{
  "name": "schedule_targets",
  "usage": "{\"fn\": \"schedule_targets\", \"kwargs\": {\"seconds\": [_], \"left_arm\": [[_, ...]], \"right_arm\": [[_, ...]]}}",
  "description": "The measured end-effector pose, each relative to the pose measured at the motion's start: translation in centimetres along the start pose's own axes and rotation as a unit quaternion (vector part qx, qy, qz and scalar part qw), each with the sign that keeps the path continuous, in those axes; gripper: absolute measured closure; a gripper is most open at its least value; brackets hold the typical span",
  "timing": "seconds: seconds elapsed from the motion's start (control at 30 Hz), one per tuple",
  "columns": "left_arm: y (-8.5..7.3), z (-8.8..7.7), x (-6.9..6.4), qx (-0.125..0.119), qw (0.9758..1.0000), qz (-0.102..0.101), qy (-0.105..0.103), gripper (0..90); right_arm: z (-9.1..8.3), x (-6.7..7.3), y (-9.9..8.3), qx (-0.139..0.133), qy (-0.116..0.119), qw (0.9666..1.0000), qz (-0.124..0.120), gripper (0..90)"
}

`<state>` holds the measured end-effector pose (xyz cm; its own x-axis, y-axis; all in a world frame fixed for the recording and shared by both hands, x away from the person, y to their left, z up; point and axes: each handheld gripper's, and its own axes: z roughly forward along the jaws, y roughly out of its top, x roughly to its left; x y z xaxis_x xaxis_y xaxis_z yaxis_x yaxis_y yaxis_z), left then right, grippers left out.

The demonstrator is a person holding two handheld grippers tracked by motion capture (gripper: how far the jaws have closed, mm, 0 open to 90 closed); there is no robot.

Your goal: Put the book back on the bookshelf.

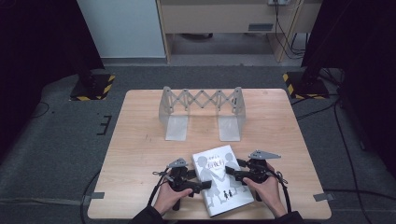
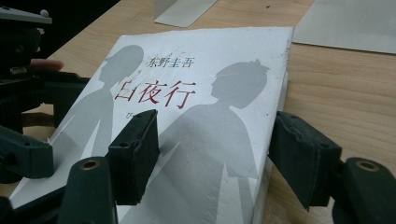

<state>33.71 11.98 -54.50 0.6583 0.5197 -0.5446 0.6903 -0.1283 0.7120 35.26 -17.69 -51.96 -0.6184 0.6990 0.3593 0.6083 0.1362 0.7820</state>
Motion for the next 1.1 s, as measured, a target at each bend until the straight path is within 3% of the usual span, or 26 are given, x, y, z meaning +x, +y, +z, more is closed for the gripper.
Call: {"fn": "schedule_targets", "kwargs": {"seconds": [0.53,0.7,0.83,1.1], "left_arm": [[-0.1,0.1,-0.2,-0.007,0.9999,-0.007,0.005,4.3],[-0.1,0.1,-0.1,-0.014,0.9997,-0.015,0.010,5.5],[-0.1,0.1,-0.1,-0.021,0.9994,-0.022,0.016,8.1],[-0.1,0.0,-0.1,-0.023,0.9993,-0.025,0.017,9.9]], "right_arm": [[1.2,-0.3,-0.4,0.006,0.036,0.9986,0.039,23.5],[1.2,-0.3,-0.4,0.006,0.034,0.9985,0.042,23.7],[0.8,-0.2,-0.3,-0.006,0.022,0.9988,0.042,31.6],[0.2,-0.2,0.0,-0.016,0.020,0.9990,0.036,40.6]]}}
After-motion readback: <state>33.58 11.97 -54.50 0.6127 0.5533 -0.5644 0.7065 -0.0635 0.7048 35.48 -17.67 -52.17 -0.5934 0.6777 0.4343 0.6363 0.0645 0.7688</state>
